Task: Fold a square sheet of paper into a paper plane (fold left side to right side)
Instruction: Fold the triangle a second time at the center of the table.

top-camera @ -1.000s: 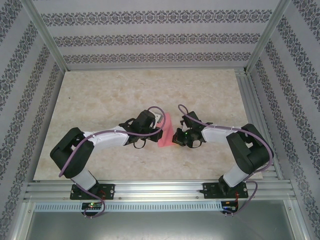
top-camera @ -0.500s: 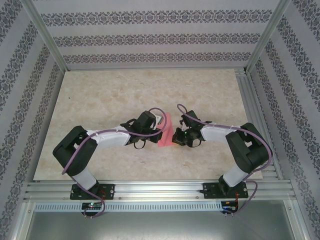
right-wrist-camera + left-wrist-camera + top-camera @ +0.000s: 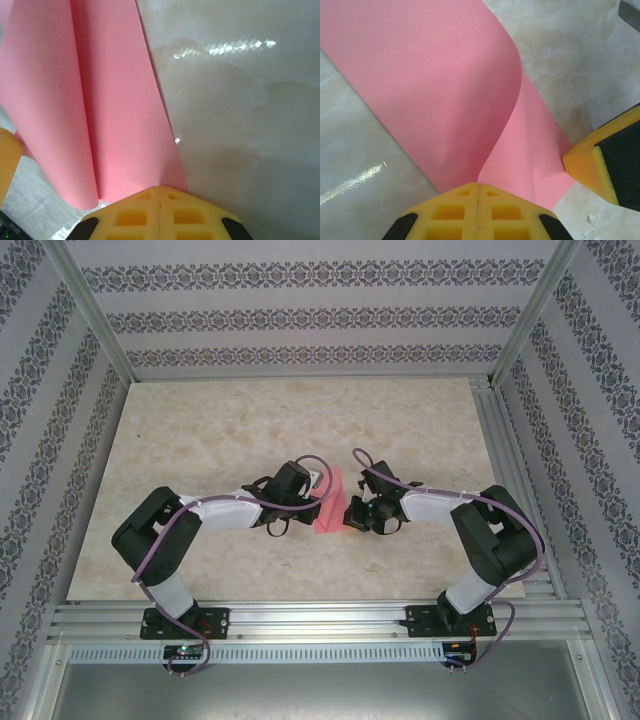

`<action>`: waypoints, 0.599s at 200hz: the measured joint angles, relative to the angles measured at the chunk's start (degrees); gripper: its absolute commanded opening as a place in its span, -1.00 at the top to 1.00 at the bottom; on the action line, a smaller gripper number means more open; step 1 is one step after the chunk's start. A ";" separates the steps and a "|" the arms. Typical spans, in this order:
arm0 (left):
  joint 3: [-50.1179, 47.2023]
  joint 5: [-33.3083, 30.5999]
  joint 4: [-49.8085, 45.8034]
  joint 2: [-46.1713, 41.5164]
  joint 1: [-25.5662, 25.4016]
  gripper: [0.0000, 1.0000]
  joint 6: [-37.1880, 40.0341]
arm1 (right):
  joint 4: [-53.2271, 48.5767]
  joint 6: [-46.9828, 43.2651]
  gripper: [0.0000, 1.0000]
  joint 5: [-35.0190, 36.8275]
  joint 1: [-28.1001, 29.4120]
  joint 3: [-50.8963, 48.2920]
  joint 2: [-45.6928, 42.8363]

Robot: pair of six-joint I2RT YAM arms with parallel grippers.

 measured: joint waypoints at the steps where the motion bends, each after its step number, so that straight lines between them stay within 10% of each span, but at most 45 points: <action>1: 0.00 0.00 0.00 0.02 0.00 0.96 0.02 | 0.00 0.00 0.96 0.00 0.02 0.00 0.00; 120: 3.37 0.00 -0.22 4.17 1.49 0.96 1.20 | -0.28 -0.02 0.96 -0.09 0.02 0.57 0.50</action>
